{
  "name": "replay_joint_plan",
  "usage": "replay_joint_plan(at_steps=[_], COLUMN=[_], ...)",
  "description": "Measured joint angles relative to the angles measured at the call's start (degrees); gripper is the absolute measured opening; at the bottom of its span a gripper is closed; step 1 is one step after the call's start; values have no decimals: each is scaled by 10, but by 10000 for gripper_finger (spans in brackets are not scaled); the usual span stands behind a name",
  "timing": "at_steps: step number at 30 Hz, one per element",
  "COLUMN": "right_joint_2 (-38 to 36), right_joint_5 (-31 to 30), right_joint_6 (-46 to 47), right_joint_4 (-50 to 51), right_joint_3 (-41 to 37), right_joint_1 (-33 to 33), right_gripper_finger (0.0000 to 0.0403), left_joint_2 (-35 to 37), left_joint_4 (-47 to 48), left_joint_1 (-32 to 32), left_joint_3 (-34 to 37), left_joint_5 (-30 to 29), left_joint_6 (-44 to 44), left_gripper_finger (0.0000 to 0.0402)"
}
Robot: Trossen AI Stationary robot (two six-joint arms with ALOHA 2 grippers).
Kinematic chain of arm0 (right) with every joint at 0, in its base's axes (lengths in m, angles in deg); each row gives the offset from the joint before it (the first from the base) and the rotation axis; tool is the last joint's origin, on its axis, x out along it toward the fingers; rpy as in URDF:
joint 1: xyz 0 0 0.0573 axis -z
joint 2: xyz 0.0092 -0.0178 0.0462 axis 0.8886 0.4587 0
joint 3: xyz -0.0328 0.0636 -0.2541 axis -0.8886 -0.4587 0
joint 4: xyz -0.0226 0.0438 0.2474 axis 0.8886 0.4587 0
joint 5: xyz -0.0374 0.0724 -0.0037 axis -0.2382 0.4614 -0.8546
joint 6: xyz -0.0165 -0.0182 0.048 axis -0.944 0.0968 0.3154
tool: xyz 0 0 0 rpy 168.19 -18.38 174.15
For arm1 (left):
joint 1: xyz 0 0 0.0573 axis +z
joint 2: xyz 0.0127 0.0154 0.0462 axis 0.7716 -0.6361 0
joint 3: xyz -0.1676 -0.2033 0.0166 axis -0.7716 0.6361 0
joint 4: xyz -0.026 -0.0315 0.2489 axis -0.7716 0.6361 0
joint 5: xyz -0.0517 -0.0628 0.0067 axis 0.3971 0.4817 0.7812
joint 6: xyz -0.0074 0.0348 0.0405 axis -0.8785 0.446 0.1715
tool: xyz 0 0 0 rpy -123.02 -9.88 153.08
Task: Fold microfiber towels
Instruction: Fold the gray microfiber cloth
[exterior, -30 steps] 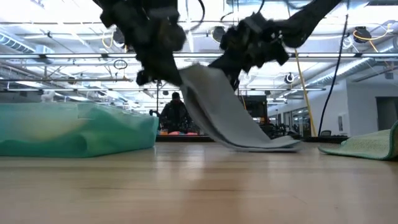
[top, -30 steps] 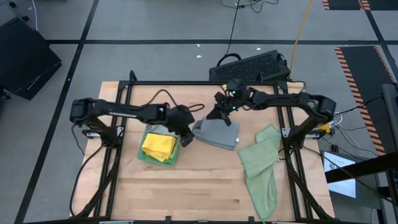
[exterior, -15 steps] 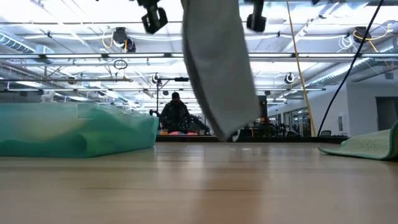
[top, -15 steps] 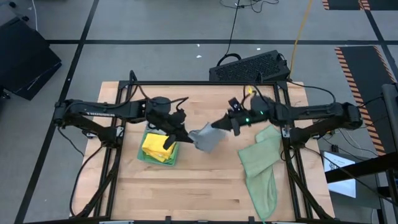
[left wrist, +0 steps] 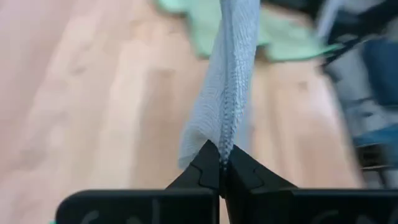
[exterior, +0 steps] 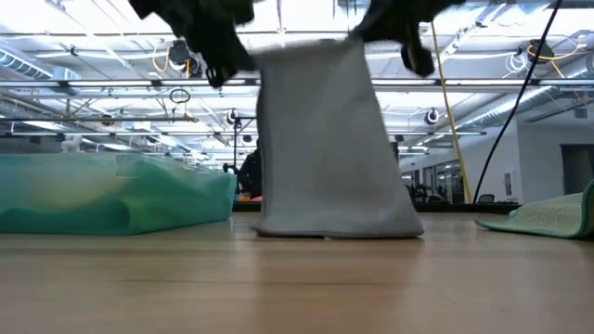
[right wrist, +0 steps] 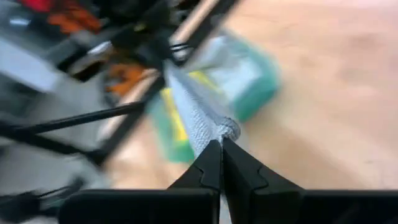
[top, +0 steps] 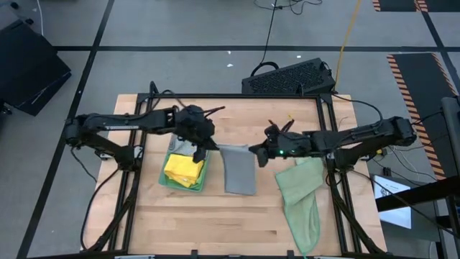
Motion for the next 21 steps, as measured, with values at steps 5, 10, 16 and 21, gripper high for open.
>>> replay_joint_plan(at_steps=[5, 10, 16, 21], right_joint_2=[33, 54, 59, 48], right_joint_5=[-11, -9, 73, 166], right_joint_6=[-66, -140, -197, -189], right_joint_4=[9, -15, -100, -143], right_joint_3=[-24, -51, -113, -150], right_joint_1=[60, 119, 179, 205], right_gripper_finger=[0, 0, 0, 0], left_joint_2=[-57, -111, -153, -141], left_joint_4=[-62, -100, -93, -71], left_joint_1=[31, 36, 45, 35], left_joint_3=[0, 0, 0, 0], left_joint_5=[-25, -83, -94, -72], left_joint_6=[13, 19, 21, 18], left_gripper_finger=[4, 3, 6, 5])
